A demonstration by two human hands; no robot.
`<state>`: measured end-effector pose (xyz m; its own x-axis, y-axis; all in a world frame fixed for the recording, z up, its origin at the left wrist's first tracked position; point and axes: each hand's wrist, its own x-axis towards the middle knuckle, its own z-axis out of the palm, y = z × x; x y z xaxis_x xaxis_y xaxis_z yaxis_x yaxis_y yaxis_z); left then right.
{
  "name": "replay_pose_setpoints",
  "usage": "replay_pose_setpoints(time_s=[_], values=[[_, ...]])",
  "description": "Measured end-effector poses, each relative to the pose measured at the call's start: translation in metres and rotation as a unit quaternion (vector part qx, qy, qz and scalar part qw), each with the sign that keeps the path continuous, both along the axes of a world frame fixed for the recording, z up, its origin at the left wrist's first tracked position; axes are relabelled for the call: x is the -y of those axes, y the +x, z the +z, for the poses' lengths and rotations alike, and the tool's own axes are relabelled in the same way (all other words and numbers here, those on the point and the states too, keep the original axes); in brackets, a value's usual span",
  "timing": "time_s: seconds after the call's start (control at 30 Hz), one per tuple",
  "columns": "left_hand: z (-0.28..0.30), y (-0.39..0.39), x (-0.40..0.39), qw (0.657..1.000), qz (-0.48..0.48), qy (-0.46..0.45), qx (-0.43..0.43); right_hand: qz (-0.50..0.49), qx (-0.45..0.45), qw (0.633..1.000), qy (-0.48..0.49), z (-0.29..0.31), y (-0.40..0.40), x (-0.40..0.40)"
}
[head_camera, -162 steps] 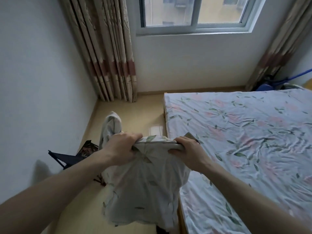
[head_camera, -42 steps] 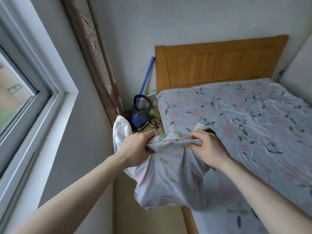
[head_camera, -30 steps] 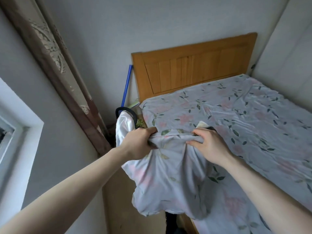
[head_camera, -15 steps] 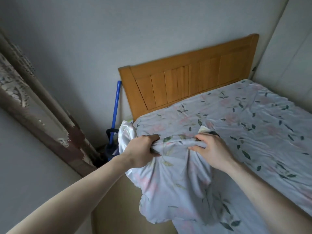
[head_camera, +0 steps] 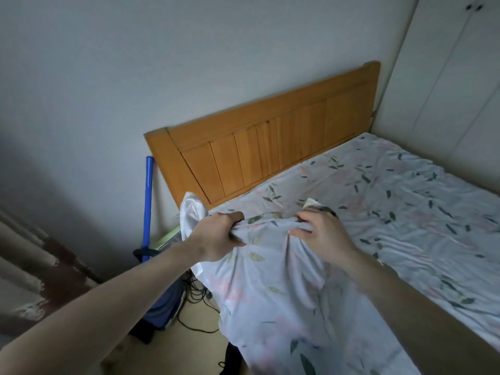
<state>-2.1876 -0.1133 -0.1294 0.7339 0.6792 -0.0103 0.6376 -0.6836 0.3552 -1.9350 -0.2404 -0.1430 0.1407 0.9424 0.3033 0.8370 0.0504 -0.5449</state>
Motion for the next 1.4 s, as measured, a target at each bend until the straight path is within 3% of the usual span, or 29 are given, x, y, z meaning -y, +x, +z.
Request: replay_pose_setpoints(time_s=[0.3,0.53,0.7,0.83,0.97,1.07,1.13,1.23,1.4], values=[[-0.058,0.051,-0.167,0.995,-0.019,-0.102,0.006,-0.073,-0.009,0.991,-0.112,-0.048,0.038,-0.159],[-0.1,0.074,-0.281,0.972,0.04,-0.215,0.089,-0.088,0.0,0.986,-0.143,-0.058,0.058,-0.284],[-0.162,0.07,-0.335,0.954,0.107,-0.267,0.086,-0.136,-0.067,0.979,-0.134,-0.091,0.049,-0.338],[-0.239,0.04,-0.373,0.936,0.208,-0.281,0.037,-0.242,-0.161,0.93,-0.227,-0.169,0.021,-0.335],[-0.318,0.001,-0.41,0.914,0.301,-0.271,0.003,-0.3,-0.291,0.811,-0.41,-0.281,-0.003,-0.294],[-0.364,-0.017,-0.431,0.91,0.299,-0.288,-0.014,-0.314,-0.307,0.738,-0.512,-0.361,-0.009,-0.261],[-0.391,-0.026,-0.442,0.892,0.326,-0.315,-0.009,-0.314,-0.296,0.727,-0.534,-0.403,-0.006,-0.248],[-0.433,-0.036,-0.456,0.88,0.356,-0.313,-0.034,-0.302,-0.276,0.749,-0.521,-0.458,0.001,-0.238],[-0.493,-0.045,-0.471,0.905,0.337,-0.248,-0.073,-0.347,-0.388,0.74,-0.427,-0.498,0.003,-0.263]])
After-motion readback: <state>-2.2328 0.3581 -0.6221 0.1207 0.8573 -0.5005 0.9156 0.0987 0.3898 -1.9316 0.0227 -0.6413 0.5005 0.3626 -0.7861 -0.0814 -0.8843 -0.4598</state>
